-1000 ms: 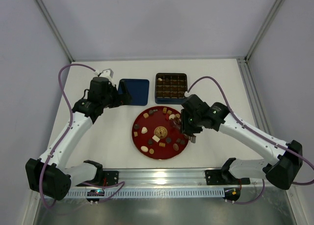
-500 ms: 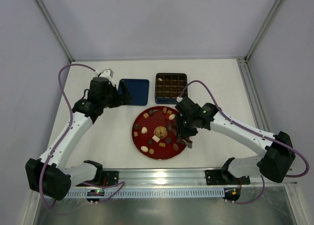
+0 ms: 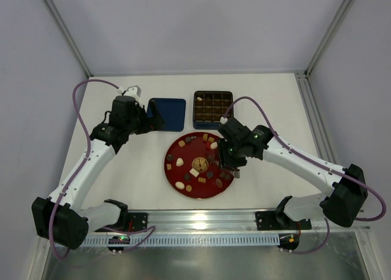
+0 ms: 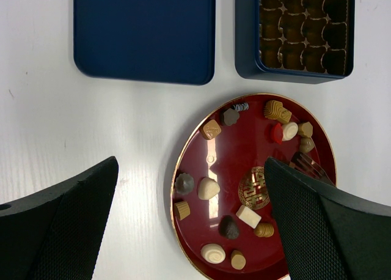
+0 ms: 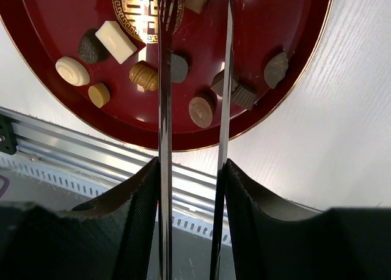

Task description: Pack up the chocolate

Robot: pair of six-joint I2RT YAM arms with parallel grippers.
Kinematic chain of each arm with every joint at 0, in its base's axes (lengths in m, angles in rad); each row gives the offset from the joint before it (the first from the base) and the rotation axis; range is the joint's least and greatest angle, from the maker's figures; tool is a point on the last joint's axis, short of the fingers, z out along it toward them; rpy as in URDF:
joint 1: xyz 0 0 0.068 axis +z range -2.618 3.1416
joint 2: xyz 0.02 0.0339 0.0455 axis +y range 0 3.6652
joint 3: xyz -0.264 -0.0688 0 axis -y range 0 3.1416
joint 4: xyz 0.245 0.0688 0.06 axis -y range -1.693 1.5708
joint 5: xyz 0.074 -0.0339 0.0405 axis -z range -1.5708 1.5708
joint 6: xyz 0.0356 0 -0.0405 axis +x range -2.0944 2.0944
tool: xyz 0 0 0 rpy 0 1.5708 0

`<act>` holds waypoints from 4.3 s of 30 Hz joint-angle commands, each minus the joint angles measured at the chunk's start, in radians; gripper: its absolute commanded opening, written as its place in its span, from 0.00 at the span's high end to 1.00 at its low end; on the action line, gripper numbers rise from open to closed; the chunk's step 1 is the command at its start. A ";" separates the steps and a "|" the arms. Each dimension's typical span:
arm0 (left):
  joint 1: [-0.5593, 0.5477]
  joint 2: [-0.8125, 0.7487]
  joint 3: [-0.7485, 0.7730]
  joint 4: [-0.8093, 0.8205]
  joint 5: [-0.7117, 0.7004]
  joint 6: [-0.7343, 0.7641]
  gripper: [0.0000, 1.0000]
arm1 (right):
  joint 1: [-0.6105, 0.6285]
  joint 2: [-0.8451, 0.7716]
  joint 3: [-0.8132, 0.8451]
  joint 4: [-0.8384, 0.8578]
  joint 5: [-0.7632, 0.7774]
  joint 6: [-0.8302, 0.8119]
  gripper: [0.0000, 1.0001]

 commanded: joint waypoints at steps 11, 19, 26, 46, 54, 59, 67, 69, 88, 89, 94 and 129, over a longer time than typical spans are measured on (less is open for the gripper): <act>0.005 -0.021 0.004 0.022 -0.011 0.011 0.00 | 0.007 0.021 0.053 -0.015 0.014 0.004 0.63; 0.005 -0.024 0.004 0.022 -0.010 0.012 0.00 | 0.006 0.043 0.062 -0.014 0.014 -0.015 0.69; 0.005 -0.021 0.006 0.022 -0.010 0.012 0.00 | 0.003 0.031 0.134 -0.064 0.053 -0.042 0.77; 0.004 -0.009 0.009 0.022 -0.011 0.012 0.00 | -0.349 0.313 0.571 0.055 0.039 -0.276 0.78; 0.005 -0.007 0.007 0.022 -0.011 0.017 0.00 | -0.395 0.540 0.792 0.080 0.054 -0.305 0.78; 0.004 -0.008 0.007 0.019 -0.040 0.018 0.00 | -0.412 0.593 0.846 0.078 0.053 -0.311 0.78; 0.004 -0.004 0.007 0.017 -0.036 0.017 0.00 | -0.418 0.609 0.811 0.092 0.060 -0.314 0.78; 0.005 -0.007 0.007 0.017 -0.036 0.015 0.00 | -0.418 0.610 0.802 0.098 0.059 -0.312 0.78; 0.005 -0.014 0.004 0.017 -0.039 0.018 0.00 | -0.418 0.649 0.785 0.115 0.051 -0.311 0.72; 0.005 -0.012 0.006 0.017 -0.039 0.017 0.00 | -0.418 0.650 0.783 0.117 0.051 -0.312 0.72; 0.005 -0.011 0.006 0.017 -0.037 0.017 0.00 | -0.418 0.650 0.777 0.117 0.050 -0.309 0.68; 0.005 -0.009 0.006 0.019 -0.028 0.011 0.00 | -0.396 0.428 0.705 0.071 0.022 -0.299 0.61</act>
